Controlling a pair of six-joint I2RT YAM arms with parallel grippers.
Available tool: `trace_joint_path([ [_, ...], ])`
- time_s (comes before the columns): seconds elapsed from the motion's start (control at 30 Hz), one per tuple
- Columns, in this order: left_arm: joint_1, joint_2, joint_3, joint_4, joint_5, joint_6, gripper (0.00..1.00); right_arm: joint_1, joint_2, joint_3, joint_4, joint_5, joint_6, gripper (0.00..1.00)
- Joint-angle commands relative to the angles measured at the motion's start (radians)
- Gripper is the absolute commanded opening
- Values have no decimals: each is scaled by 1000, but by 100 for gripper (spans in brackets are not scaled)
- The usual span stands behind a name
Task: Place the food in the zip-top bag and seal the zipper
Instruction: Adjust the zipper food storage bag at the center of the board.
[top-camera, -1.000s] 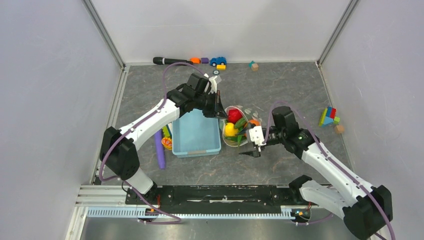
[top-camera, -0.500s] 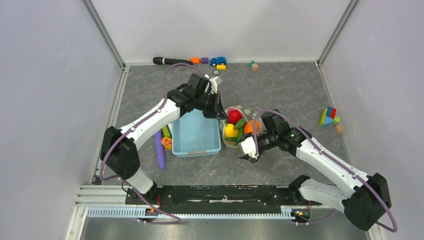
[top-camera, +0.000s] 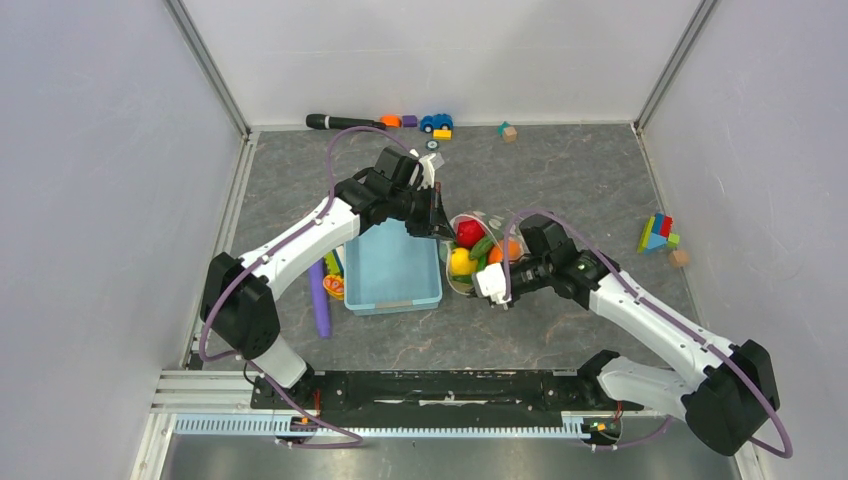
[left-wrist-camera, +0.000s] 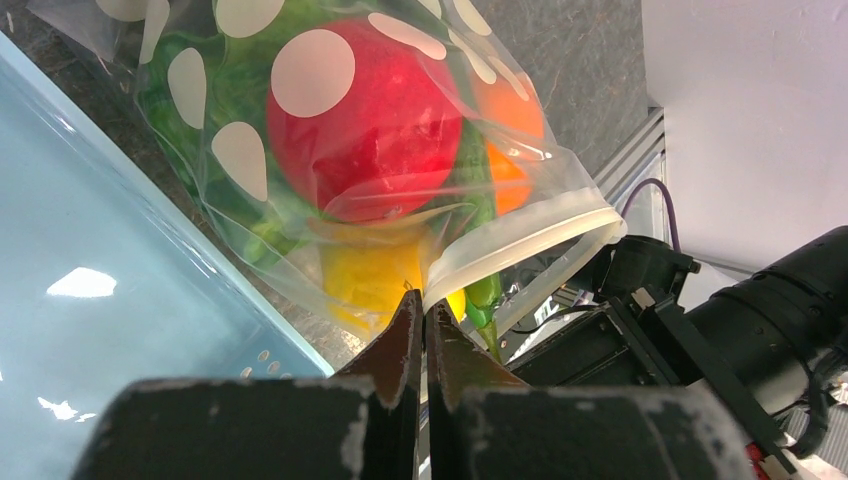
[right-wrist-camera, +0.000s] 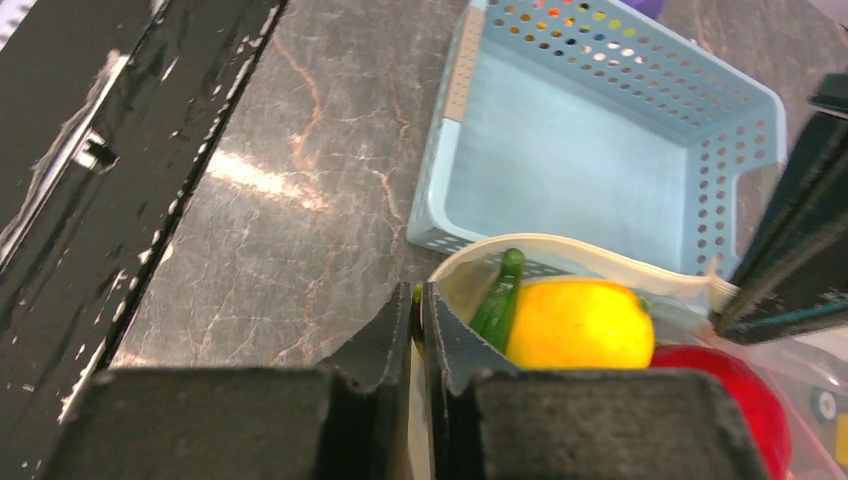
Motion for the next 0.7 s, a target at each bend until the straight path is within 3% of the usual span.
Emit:
trace_joint_path([
  [0.0, -1, -43, 16, 7, 32, -19, 2, 5, -39, 2, 232, 79, 263, 6],
  [0.1, -1, -48, 13, 7, 38, -19, 2, 4, -51, -17, 357, 228, 446, 0],
  [0.3, 0, -82, -1, 7, 42, -21, 2, 5, -70, -45, 497, 489, 665, 0],
  [0.67, -2, -130, -24, 27, 74, -35, 2, 5, -14, -83, 547, 637, 714, 0],
])
